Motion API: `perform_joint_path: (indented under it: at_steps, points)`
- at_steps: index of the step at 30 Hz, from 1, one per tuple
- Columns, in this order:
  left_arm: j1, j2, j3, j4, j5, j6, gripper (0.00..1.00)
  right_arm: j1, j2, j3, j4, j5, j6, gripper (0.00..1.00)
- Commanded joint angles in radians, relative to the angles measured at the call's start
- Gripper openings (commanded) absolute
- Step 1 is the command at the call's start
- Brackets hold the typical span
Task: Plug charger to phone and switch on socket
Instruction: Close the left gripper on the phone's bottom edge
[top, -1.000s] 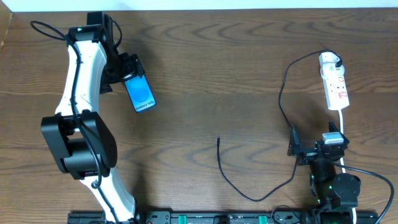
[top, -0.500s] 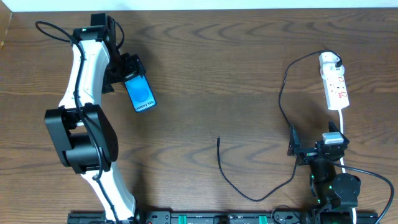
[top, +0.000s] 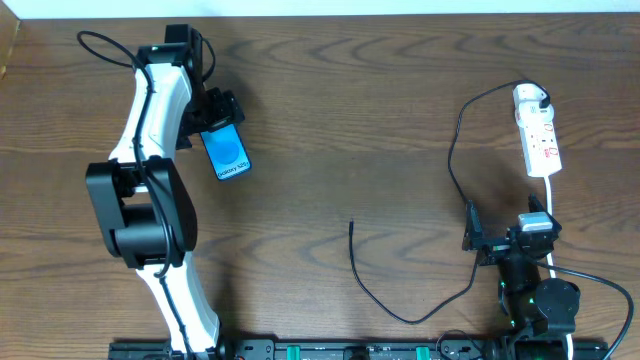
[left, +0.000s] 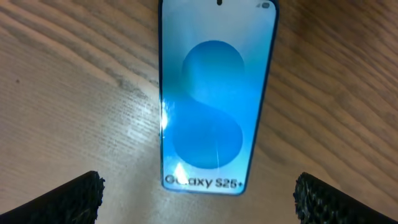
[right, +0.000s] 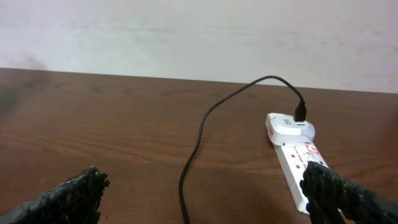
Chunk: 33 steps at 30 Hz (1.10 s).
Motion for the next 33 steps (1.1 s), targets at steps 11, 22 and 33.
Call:
perform_joint_path:
  at_steps: [11,22,33]
  points:
    - [0.005,0.088,0.019,0.020,-0.013,-0.016,0.98,0.003,-0.008,-0.001,-0.005,0.005,0.014,0.99]
    - [0.005,0.114,-0.004,0.068,-0.013,-0.016,0.98,0.003,-0.008,-0.001,-0.005,0.005,0.014,0.99]
    - [0.005,0.129,-0.004,0.074,-0.013,-0.016,0.98,0.003,-0.008,-0.001,-0.005,0.005,0.014,0.99]
